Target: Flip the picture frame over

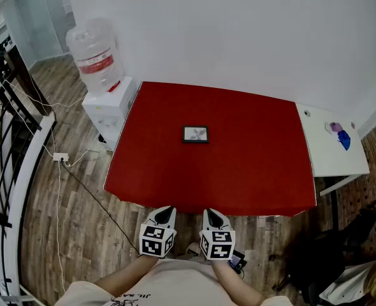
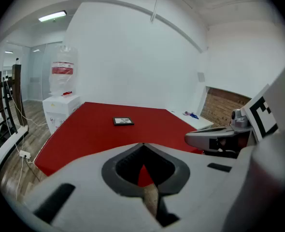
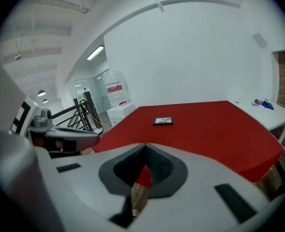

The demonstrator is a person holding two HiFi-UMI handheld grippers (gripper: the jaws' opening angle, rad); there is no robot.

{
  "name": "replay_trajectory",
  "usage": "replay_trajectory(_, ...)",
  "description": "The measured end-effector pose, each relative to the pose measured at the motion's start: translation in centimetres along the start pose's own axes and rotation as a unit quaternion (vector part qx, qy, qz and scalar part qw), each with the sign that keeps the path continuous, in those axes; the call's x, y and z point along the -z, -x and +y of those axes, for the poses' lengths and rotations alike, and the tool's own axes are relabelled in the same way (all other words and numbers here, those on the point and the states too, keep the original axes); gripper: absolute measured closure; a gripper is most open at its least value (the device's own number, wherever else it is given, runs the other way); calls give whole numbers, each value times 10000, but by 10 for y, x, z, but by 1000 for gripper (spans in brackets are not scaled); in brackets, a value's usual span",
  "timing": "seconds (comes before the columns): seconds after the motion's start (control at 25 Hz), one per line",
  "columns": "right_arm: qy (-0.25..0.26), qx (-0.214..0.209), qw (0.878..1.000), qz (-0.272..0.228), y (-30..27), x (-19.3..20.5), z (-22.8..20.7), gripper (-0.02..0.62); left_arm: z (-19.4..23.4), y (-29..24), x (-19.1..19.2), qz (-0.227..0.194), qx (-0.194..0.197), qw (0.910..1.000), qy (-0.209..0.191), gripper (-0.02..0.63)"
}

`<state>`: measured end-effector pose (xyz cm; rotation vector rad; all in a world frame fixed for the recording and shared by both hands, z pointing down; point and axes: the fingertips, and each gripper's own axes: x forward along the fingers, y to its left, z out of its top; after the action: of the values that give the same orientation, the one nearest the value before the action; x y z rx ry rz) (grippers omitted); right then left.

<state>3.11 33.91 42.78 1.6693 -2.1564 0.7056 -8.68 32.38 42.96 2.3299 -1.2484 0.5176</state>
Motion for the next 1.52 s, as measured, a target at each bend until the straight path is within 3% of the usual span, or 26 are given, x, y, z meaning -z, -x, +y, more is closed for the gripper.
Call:
replay_trajectory(0.28, 112, -72, 9999, 5, 9, -1, -25, 591, -22, -11, -5, -116, -112, 9998, 112, 600)
replay_trajectory(0.64, 35, -77, 9999, 91, -11, -5, -37, 591, -9, -35, -13, -53, -148, 9996, 215, 600)
replay_trajectory(1.52, -178, 445, 9988, 126, -194, -109, -55, 591, 124, -178, -123, 47, 329, 9994, -41, 600)
